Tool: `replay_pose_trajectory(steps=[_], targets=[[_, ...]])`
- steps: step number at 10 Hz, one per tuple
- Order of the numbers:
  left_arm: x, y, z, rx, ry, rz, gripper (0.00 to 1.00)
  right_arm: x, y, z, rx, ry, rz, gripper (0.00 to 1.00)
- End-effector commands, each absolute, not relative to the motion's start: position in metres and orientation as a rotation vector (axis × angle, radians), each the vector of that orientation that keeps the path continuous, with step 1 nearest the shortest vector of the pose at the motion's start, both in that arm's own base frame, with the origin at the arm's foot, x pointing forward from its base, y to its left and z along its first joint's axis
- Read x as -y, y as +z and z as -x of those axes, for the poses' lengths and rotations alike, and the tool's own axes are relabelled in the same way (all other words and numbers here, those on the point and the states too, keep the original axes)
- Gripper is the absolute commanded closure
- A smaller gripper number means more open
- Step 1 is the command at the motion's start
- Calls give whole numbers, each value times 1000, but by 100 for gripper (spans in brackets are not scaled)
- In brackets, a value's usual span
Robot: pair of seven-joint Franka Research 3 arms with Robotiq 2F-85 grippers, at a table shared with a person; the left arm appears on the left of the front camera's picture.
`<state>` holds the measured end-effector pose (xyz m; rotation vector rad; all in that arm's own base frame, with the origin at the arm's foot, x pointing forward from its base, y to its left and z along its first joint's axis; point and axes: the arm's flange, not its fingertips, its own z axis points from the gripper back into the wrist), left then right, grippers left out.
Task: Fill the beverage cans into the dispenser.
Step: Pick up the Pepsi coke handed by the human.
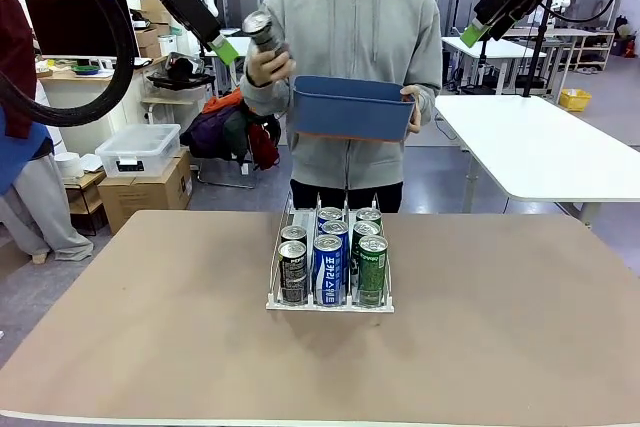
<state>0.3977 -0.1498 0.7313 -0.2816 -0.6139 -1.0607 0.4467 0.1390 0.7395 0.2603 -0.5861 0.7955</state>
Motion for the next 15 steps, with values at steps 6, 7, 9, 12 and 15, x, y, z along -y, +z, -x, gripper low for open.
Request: replay_pose_trajectory(steps=[6, 7, 9, 12, 15], targets=[[149, 731, -398, 620, -1070, 290, 0, -138, 740, -445, 578, 797, -262, 0], [149, 731, -398, 620, -1070, 290, 0, -138, 740, -445, 578, 797, -262, 0], [149, 731, -398, 620, -1070, 290, 0, -138, 740, -445, 578, 797, -262, 0], [149, 731, -398, 620, -1070, 290, 0, -138, 740, -445, 578, 797, -262, 0], [149, 731, -398, 620, -1070, 290, 0, -138, 740, -445, 578, 797, -262, 0]])
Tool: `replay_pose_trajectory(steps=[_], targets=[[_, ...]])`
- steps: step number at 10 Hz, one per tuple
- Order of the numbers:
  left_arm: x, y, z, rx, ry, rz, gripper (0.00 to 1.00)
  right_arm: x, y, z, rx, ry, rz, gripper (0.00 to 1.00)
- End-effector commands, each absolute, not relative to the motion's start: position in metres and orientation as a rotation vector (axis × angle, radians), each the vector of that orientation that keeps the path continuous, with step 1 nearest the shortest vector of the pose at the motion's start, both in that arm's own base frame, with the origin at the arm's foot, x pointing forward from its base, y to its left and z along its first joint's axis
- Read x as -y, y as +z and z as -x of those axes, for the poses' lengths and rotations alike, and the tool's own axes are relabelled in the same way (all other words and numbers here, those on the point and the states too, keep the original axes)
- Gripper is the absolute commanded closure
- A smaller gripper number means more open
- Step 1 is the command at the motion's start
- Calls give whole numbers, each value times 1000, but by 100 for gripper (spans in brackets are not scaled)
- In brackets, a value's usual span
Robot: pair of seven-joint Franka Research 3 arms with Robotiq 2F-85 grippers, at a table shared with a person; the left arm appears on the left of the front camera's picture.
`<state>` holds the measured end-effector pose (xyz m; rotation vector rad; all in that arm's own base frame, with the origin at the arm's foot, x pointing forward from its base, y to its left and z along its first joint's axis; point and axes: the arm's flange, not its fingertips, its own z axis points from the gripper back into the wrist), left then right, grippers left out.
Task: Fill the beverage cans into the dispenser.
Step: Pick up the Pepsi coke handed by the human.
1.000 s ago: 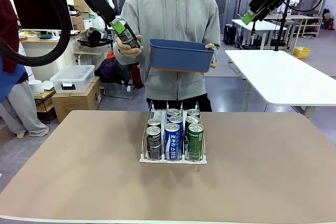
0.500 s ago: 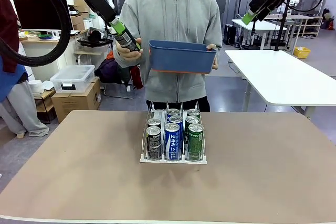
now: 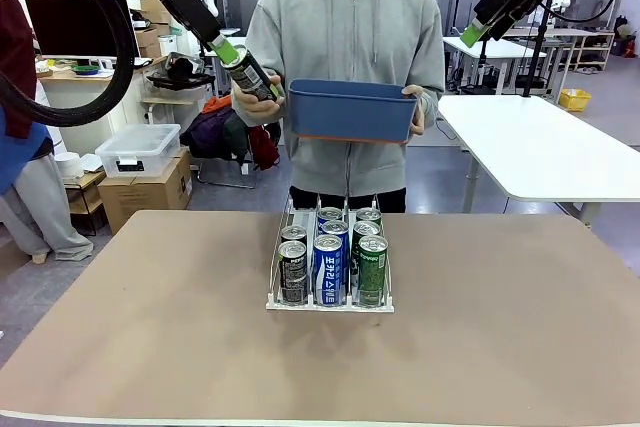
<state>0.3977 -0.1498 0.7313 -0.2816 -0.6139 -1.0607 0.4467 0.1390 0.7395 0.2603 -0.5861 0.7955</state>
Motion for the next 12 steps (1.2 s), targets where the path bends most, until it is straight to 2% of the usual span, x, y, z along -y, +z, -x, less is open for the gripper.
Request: replay_pose_trajectory(steps=[1, 3, 6, 12], targets=[[149, 731, -398, 620, -1070, 290, 0, -138, 740, -445, 578, 797, -262, 0], [150, 731, -398, 614, -1061, 282, 0, -138, 740, -445, 578, 797, -262, 0], [151, 720, -409, 643, -1021, 177, 0, -138, 740, -445, 578, 797, -262, 0], [152, 690, -441, 807, -1030, 81, 0, -138, 740, -445, 578, 797, -262, 0]])
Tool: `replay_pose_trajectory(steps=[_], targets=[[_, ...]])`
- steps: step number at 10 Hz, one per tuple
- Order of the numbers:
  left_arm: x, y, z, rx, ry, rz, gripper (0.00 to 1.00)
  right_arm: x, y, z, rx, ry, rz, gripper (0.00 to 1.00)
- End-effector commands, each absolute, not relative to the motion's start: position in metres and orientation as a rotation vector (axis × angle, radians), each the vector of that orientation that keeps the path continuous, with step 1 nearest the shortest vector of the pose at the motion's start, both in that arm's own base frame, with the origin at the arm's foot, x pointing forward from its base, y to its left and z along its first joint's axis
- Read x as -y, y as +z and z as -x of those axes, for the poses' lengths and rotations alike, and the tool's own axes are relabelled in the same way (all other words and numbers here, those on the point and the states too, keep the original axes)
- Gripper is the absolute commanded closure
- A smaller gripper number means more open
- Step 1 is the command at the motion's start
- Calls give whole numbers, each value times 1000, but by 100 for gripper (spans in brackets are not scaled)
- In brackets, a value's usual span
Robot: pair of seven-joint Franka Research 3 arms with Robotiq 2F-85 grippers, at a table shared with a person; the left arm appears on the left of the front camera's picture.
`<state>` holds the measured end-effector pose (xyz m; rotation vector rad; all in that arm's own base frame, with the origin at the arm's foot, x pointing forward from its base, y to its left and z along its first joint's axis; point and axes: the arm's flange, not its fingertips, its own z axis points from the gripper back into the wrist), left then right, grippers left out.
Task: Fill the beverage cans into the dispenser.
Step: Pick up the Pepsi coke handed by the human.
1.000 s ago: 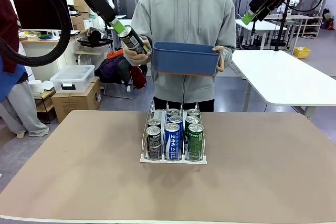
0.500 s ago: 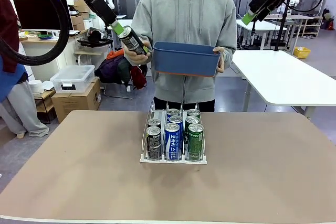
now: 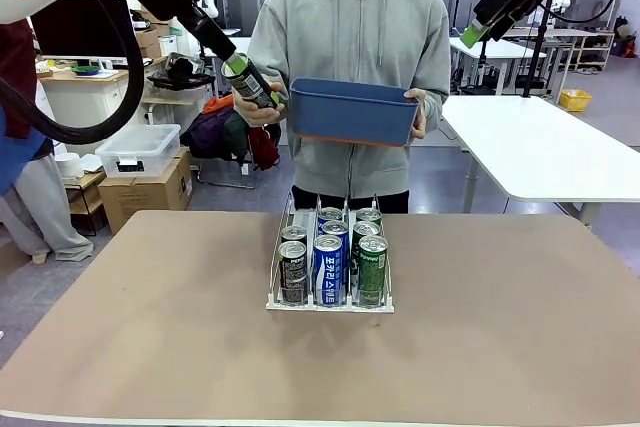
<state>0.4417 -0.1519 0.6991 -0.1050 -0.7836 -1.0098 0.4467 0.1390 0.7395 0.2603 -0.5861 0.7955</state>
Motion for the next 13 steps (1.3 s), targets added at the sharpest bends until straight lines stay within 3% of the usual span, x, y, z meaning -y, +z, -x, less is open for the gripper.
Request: replay_pose_trajectory(steps=[1, 13], targets=[[153, 688, -442, 804, -1032, 76, 0, -138, 740, -445, 578, 797, -262, 0], [147, 658, -475, 836, -960, 80, 0, -138, 740, -445, 578, 797, -262, 0]])
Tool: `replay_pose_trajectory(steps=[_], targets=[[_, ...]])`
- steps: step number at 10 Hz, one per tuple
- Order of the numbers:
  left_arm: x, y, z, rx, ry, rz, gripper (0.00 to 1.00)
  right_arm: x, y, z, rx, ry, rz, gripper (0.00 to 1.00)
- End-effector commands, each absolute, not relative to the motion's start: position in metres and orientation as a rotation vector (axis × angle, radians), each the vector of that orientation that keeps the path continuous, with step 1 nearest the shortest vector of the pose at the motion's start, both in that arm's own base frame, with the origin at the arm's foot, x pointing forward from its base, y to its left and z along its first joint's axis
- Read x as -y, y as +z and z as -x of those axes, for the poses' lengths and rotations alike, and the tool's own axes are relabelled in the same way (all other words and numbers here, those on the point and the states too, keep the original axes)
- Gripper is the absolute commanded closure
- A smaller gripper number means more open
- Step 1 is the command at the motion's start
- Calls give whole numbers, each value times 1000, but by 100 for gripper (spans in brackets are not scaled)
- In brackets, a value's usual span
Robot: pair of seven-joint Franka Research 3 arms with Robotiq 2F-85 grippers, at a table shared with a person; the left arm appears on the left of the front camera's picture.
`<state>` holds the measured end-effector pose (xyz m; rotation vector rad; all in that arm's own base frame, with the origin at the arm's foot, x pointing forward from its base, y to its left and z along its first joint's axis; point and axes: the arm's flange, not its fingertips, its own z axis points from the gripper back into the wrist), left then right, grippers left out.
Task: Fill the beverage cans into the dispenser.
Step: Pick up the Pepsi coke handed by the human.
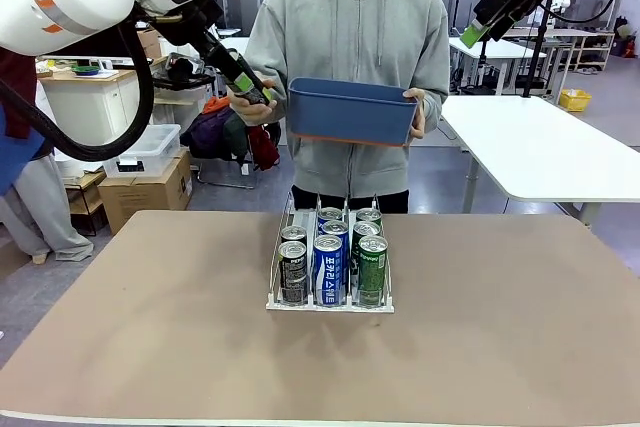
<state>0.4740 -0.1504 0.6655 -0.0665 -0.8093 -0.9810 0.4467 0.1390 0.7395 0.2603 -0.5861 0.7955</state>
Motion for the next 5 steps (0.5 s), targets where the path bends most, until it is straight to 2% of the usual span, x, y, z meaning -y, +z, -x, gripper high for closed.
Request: replay_pose_trajectory(steps=[1, 5], targets=[[147, 657, -476, 835, -957, 84, 0, -138, 740, -445, 578, 797, -262, 0], [149, 663, -477, 812, -966, 70, 0, -138, 740, -445, 578, 797, -262, 0]])
